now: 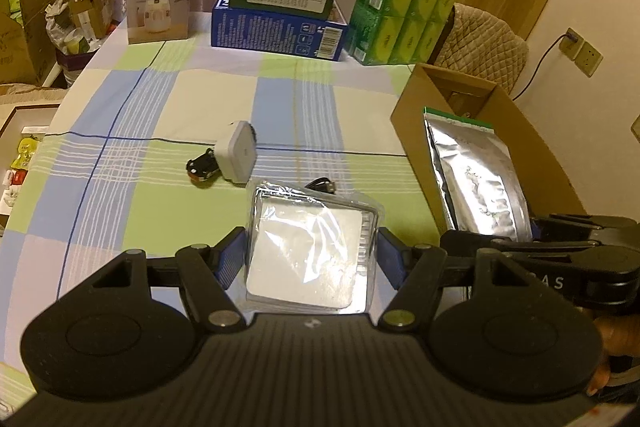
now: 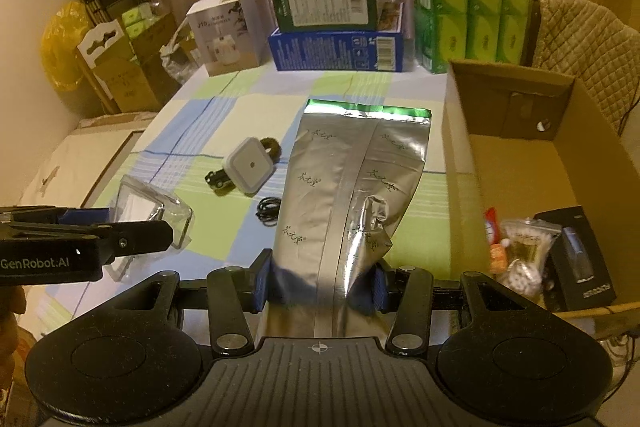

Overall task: Organize objects
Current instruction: 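Carry the packet and foil bag over the cardboard box with both tools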

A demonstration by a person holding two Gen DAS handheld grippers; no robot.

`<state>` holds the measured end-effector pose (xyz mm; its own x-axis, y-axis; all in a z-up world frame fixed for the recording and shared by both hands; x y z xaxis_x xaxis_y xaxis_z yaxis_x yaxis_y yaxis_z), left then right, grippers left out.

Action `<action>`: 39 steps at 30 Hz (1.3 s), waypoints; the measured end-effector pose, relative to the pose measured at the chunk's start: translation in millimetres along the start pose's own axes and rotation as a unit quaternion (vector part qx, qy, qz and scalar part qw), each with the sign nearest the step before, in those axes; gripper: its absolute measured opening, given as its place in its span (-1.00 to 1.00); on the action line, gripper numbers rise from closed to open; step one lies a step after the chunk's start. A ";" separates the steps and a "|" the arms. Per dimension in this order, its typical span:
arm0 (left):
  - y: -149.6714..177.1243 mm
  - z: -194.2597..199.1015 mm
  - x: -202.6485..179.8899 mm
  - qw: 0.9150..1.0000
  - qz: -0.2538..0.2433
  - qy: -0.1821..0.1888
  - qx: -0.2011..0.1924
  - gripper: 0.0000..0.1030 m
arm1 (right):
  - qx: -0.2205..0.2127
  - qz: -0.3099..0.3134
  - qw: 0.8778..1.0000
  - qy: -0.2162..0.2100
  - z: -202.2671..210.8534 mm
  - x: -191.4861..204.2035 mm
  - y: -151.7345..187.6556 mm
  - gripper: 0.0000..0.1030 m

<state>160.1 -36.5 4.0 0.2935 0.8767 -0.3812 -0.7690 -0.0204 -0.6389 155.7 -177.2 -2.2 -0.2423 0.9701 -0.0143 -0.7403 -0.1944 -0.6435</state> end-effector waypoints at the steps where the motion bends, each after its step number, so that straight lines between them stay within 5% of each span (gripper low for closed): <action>1: -0.7 0.4 -3.5 1.000 -0.002 0.000 -0.001 0.25 | -0.002 -0.001 1.000 0.001 2.8 -2.2 -0.3 -0.13; 39: -16.7 -14.8 -72.9 0.999 -0.029 0.035 -0.004 0.25 | -0.033 -0.029 0.999 0.022 53.1 -85.4 -22.3 -0.13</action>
Point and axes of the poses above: each gripper's, at about its wrist camera, not at the fingertips, and z roughly against the way its jaws point, x to its left, y to its underside, the point moved 9 cm from there along -z, roughly the way its jaws point, and after that the axes turned 13 degrees about y, right-handed, at the moved point
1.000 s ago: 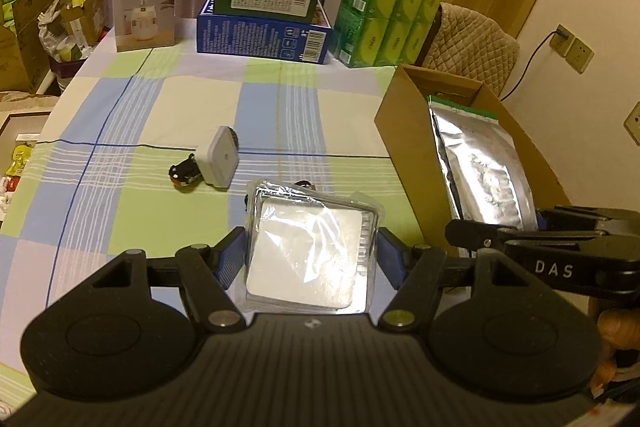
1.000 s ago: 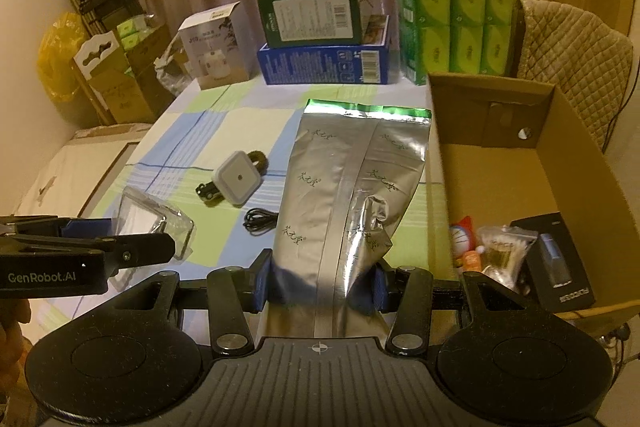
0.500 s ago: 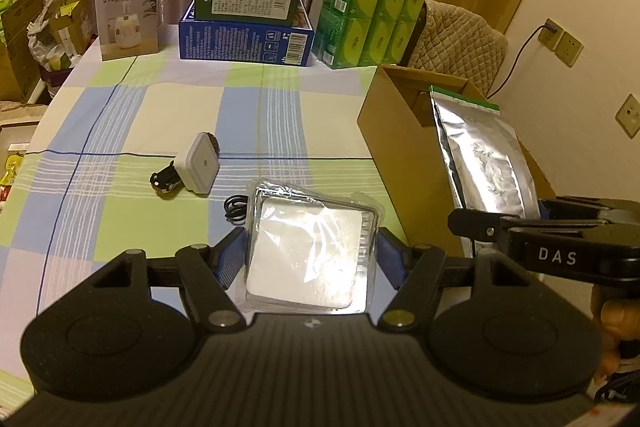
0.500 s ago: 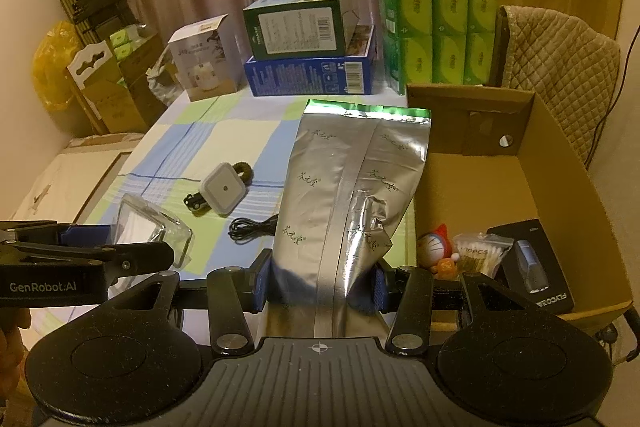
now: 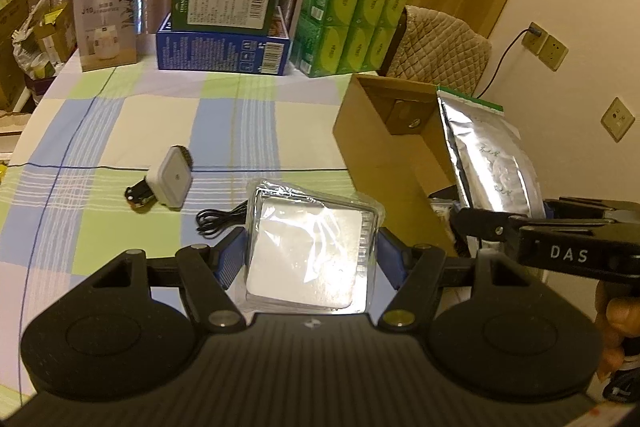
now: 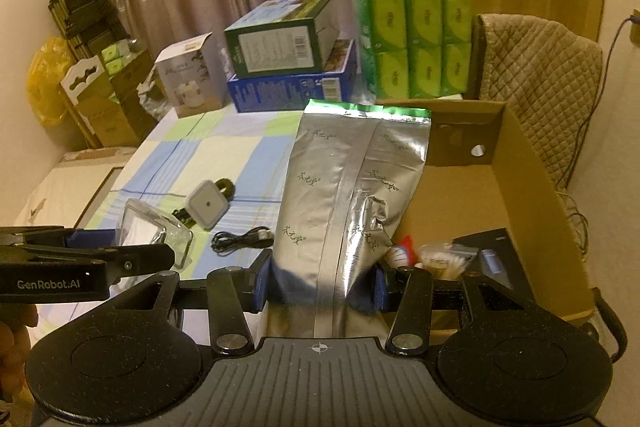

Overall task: Organize objects
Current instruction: 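Carry the packet and foil bag over the cardboard box with both tools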

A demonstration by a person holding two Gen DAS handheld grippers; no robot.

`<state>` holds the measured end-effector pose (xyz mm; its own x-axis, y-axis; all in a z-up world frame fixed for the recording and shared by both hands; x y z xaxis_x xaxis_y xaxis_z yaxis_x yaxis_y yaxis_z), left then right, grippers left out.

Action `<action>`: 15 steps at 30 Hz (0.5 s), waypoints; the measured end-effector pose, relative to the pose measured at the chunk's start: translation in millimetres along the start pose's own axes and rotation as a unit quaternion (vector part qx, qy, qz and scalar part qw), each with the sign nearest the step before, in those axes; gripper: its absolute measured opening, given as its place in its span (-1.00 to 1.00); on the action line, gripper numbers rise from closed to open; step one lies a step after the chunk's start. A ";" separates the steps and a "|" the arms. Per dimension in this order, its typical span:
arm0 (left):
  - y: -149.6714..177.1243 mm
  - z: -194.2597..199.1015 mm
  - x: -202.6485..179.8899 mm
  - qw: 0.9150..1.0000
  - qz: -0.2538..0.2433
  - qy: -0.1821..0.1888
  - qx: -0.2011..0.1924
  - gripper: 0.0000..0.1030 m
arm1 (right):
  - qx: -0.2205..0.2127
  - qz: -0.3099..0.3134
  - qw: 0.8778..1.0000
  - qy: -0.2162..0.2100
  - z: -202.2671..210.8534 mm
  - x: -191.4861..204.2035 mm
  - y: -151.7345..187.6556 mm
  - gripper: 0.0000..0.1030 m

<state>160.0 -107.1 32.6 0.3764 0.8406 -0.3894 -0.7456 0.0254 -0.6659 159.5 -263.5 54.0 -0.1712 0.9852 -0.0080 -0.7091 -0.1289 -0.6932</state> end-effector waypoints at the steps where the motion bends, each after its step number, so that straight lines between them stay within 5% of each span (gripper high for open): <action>1: -0.7 -1.8 -3.0 1.000 -0.001 0.002 0.000 0.25 | 0.000 -0.004 1.000 0.001 1.7 -6.5 -1.5 -0.13; 15: -15.6 -50.5 -70.1 0.998 -0.032 0.048 0.019 0.25 | 0.007 -0.018 0.999 0.051 3.1 -100.3 -14.5 -0.13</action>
Point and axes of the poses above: each gripper's, at about its wrist camera, not at the fingertips, and z roughly against the way its jaws point, x to its left, y to its underside, the point moved 9 cm from there along -z, roughly the way its jaws point, and after that the axes turned 13 degrees about y, right-handed, at the moved point
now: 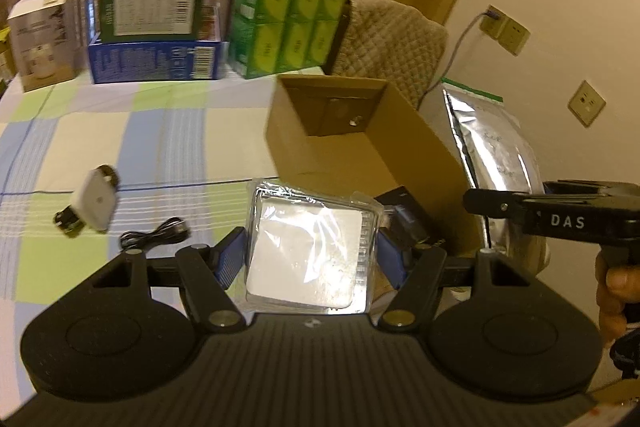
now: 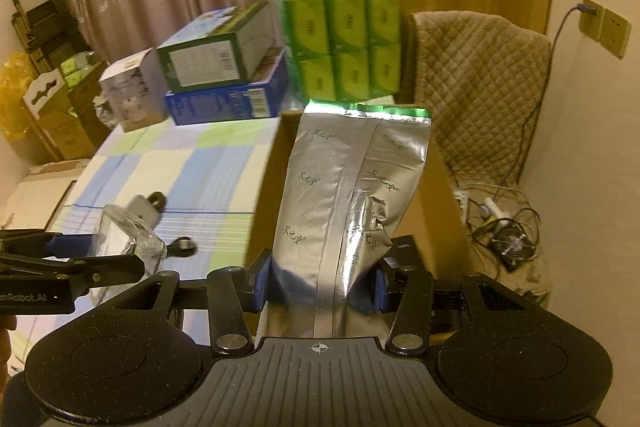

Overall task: Organize objects
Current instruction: 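Carry the packet and foil bag over the cardboard box with both tools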

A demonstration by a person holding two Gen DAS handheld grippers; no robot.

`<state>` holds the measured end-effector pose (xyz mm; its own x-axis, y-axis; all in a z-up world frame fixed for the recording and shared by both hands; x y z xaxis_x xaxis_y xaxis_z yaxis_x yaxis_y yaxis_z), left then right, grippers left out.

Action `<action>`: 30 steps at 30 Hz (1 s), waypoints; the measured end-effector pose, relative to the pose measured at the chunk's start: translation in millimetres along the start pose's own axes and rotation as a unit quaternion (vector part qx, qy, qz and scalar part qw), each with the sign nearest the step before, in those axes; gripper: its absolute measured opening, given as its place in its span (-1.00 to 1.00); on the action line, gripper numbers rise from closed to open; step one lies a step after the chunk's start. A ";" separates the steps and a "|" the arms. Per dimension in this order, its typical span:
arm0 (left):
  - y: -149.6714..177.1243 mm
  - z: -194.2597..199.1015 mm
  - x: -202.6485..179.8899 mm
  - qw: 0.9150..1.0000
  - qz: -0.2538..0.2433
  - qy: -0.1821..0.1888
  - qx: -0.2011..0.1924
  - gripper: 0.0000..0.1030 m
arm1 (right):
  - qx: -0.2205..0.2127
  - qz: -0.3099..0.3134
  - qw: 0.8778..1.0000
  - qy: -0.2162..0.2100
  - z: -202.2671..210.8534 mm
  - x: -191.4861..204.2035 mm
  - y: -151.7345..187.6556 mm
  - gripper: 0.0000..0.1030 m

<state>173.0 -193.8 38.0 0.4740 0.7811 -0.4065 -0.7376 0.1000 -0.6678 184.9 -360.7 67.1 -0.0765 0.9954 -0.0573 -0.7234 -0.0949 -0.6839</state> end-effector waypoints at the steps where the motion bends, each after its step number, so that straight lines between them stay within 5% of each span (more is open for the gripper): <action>1: -1.6 -5.1 -4.4 1.000 -0.002 0.003 0.002 0.25 | 0.002 -0.001 1.000 0.001 -1.9 -4.6 0.4 -0.13; 30: -29.6 -89.3 -50.1 0.999 -0.015 0.032 0.032 0.25 | 0.034 0.019 0.999 -0.005 -58.3 -48.1 -7.1 -0.13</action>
Point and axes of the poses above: each gripper's, at about its wrist camera, not at the fingertips, and z roughly against the way its jaws point, x to its left, y to its underside, the point moved 9 cm from there along -z, roughly the way its jaws point, and after that the axes turned 13 degrees about y, right-handed, at the moved point
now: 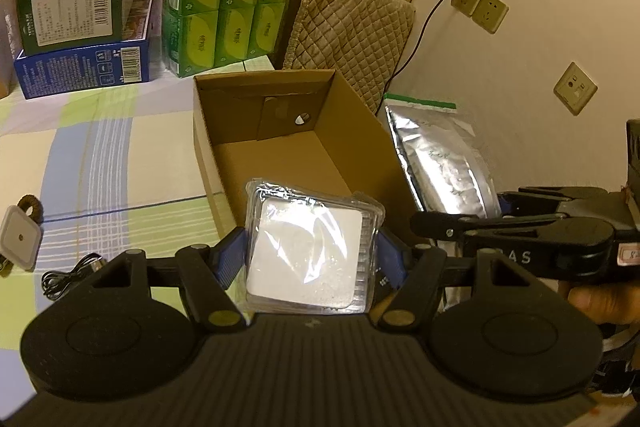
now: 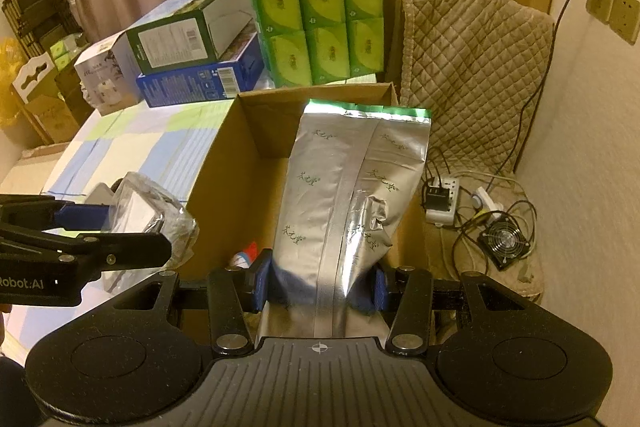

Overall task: Organize objects
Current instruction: 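Carry the packet and foil bag over the cardboard box with both tools, then open both tools to drop the packet and foil bag into the box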

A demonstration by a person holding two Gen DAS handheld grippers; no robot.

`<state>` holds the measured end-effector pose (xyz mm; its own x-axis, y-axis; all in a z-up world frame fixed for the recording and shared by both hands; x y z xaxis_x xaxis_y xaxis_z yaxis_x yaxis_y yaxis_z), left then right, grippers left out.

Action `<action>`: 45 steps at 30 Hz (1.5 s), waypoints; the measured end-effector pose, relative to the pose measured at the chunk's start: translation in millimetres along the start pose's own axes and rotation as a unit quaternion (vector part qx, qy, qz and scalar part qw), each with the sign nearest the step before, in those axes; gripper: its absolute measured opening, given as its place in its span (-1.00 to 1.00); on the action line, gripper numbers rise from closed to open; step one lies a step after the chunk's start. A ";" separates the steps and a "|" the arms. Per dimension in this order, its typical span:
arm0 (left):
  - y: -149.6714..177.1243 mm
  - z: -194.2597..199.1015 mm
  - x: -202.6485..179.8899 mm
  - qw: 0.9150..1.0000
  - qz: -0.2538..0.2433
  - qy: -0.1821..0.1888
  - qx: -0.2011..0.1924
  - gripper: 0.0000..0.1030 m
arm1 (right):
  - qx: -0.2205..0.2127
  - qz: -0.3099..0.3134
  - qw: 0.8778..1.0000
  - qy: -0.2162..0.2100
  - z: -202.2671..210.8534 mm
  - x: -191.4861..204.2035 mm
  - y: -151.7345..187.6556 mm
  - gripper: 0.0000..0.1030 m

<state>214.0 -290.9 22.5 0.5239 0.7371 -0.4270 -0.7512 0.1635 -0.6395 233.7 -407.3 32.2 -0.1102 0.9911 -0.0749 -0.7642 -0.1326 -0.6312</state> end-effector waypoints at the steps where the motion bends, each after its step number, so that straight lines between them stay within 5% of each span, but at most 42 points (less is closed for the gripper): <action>1: -1.5 -2.4 0.1 1.000 0.001 0.000 0.000 0.25 | 0.001 0.001 1.000 0.000 -2.2 -0.4 -0.6 -0.13; 17: -12.6 -29.1 4.0 1.000 0.024 0.001 0.003 0.27 | 0.014 0.005 1.000 -0.002 -23.5 -3.3 -2.2 -0.13; 19: -13.9 -29.6 7.1 0.999 0.032 -0.001 0.001 0.43 | 0.015 0.002 1.000 -0.001 -23.7 -5.0 -2.3 -0.13; 42: -14.4 15.0 38.4 0.998 0.029 -0.045 -0.030 0.51 | -0.003 -0.002 1.000 -0.022 -17.2 19.4 -19.5 -0.10; 45: -12.1 18.7 42.8 0.998 0.030 -0.051 -0.032 0.54 | -0.021 -0.013 0.999 -0.029 -14.9 19.9 -27.5 0.44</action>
<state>238.0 -249.1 23.9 0.4318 0.8080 -0.4009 -0.7520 0.0770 -0.6547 262.0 -383.7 36.6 -0.1270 0.9918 -0.0138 -0.7403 -0.1040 -0.6642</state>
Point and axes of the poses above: each gripper's, at about its wrist camera, not at the fingertips, and z roughly against the way its jaws point, x to its left, y to its underside, the point moved 9 cm from there along -z, roughly the way its jaws point, and after that the axes turned 13 degrees about y, right-handed, at the moved point
